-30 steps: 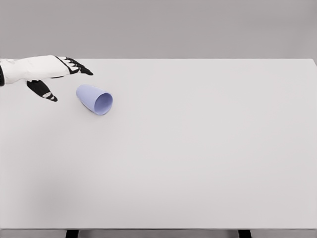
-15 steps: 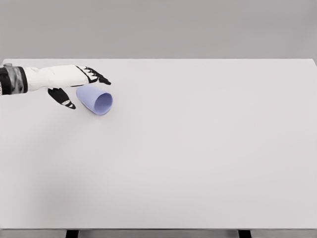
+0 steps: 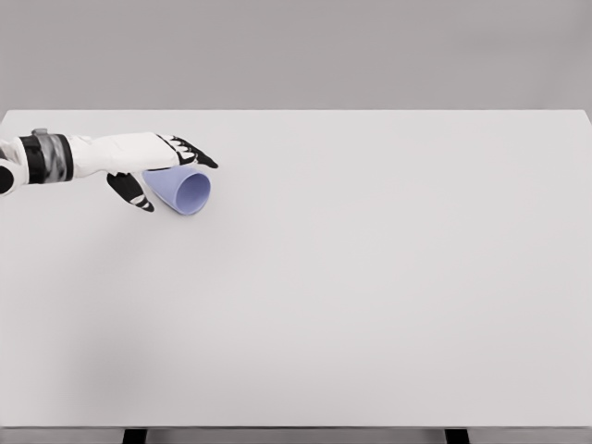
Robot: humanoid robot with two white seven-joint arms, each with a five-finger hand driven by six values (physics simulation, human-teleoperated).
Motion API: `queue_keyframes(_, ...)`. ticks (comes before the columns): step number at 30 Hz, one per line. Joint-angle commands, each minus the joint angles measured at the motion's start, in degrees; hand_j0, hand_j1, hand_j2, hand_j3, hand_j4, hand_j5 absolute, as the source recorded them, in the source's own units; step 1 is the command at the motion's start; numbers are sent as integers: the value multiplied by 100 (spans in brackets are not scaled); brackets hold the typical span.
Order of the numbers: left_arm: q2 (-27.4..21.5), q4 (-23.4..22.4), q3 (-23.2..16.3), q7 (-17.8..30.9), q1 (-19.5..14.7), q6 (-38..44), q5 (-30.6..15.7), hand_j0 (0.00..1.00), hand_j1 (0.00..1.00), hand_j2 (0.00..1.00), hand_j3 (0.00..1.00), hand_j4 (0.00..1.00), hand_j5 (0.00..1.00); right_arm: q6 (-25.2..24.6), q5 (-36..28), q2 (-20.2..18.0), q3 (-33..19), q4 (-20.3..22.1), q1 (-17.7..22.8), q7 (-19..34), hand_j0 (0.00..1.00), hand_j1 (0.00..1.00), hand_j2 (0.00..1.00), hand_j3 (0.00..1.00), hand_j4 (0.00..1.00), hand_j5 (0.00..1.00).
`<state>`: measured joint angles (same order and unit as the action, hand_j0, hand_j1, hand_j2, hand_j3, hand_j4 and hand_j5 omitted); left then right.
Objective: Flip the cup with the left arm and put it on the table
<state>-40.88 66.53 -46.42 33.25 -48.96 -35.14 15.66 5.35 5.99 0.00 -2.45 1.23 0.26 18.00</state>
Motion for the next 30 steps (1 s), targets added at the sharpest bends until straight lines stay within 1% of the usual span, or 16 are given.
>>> queue_keyframes(1, 80, -245, 10, -3, 0, 14, -19, 100, 100, 100, 100, 100, 100, 1, -1, 0, -1, 0, 0, 2, 100, 100, 100, 100, 100, 100)
queue_keyframes(3, 133, -342, 19, -3, 0, 14, -19, 100, 100, 100, 100, 100, 100, 1, -1, 0, -1, 0, 0, 2, 100, 100, 100, 100, 100, 100)
queue_keyframes(16, 247, -439, 63, -3, -9, 14, 34, 100, 100, 100, 100, 100, 100, 1, -1, 0, -1, 0, -9, 2, 100, 100, 100, 100, 100, 100)
queue_keyframes(19, 387, -588, 98, -3, -35, 14, 131, 100, 100, 100, 100, 100, 100, 1, -1, 0, -1, 0, -9, 2, 100, 100, 100, 100, 100, 100)
queue_keyframes(28, 502, -746, 98, -3, -53, 14, 148, 100, 100, 100, 100, 100, 100, 1, -1, 0, -1, 0, 0, 2, 100, 100, 100, 100, 100, 100)
queue_keyframes(30, 511, -782, 107, -3, -53, 14, 227, 100, 100, 100, 100, 100, 100, 1, -1, 0, -1, 0, 0, 2, 100, 100, 100, 100, 100, 100)
